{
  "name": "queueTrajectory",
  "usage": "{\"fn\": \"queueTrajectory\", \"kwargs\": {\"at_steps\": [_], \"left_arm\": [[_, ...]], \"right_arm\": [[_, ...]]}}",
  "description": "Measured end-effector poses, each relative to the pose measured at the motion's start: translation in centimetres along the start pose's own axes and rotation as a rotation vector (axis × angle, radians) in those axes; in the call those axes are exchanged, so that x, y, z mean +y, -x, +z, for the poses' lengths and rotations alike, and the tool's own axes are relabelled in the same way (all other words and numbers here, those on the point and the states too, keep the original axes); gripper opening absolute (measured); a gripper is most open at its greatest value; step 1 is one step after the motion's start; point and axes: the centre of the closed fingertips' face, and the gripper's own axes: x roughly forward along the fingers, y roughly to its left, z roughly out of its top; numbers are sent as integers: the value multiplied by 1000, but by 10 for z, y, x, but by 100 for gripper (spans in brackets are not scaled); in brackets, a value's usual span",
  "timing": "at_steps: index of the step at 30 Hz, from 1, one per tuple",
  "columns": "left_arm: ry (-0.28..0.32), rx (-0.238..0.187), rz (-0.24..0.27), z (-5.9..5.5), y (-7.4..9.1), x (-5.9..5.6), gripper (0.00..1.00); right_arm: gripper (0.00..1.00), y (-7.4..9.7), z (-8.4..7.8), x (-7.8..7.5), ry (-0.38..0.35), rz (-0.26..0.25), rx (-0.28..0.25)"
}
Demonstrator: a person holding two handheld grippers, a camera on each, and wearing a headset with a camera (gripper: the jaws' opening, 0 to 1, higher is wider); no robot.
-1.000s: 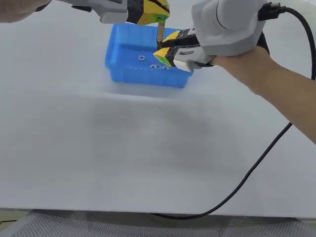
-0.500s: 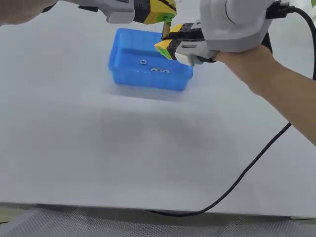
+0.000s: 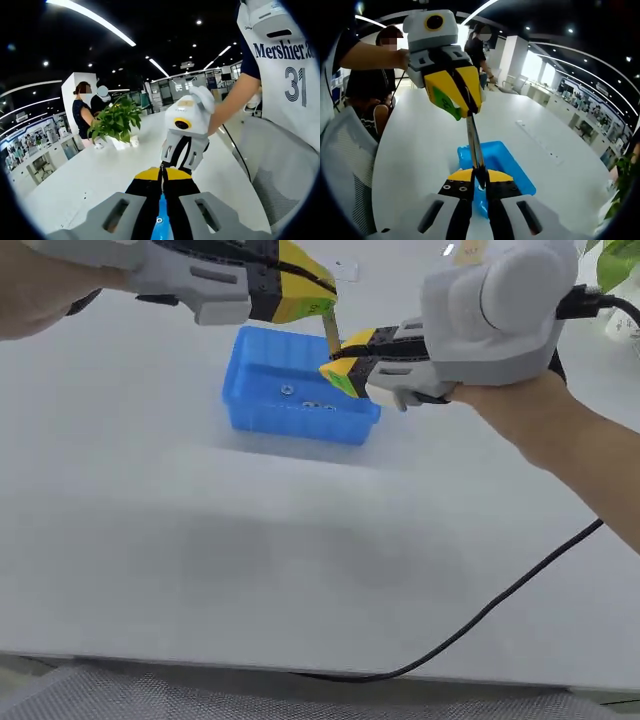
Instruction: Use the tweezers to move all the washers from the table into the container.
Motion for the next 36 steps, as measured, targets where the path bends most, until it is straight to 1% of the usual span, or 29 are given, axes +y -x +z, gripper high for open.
{"fn": "queueTrajectory", "kwargs": {"at_steps": [2,3,4,6,7,8,9,10,11,13,14,15,16,17,18,20,24,25,27,28,30,33,34,36], "left_arm": [[6,-1,0,-1,3,-4,4],[9,4,0,-3,5,-8,4],[11,8,-2,-5,6,-11,4],[23,22,-10,-12,8,-22,4],[27,27,-13,-14,9,-26,4],[38,32,-18,-19,9,-33,4],[43,37,-22,-22,10,-37,4],[52,51,-26,-29,9,-44,4],[56,55,-26,-31,9,-46,4],[75,71,-28,-43,8,-55,4],[83,82,-27,-51,7,-60,4],[92,89,-27,-56,7,-64,4],[107,99,-26,-64,6,-68,4],[118,104,-26,-70,5,-71,4],[136,107,-30,-75,4,-75,4],[149,136,-36,-91,0,-84,4],[172,155,-38,-109,-5,-91,4],[181,164,-38,-115,-6,-93,4],[189,176,-42,-123,-8,-95,4],[188,191,-47,-128,-9,-96,4],[182,210,-51,-135,-11,-97,4],[182,237,-51,-145,-13,-96,4],[175,257,-56,-151,-13,-96,4],[173,271,-64,-156,-14,-96,4]], "right_arm": [[9,4,0,6,17,12,11],[9,5,-1,10,31,17,24],[9,7,-4,14,63,27,49],[9,10,-10,24,107,48,85],[9,10,-13,28,117,60,99],[9,11,-17,35,138,77,119],[9,10,-20,39,146,85,129],[9,10,-25,44,149,100,144],[9,9,-31,50,159,118,164],[8,7,-42,60,157,142,190],[8,6,-47,64,155,156,203],[8,5,-53,67,161,164,218],[8,4,-58,70,157,174,231],[8,4,-64,73,153,186,246],[8,3,-72,78,166,199,275],[8,3,-83,82,190,220,312],[8,1,-98,85,176,238,345],[8,1,-101,84,179,240,353],[8,1,-107,84,187,251,377],[8,0,-110,84,191,255,385],[8,0,-113,83,199,259,399],[8,-3,-116,80,205,250,422],[8,-4,-116,79,206,248,427],[8,-5,-118,78,213,250,443]]}}
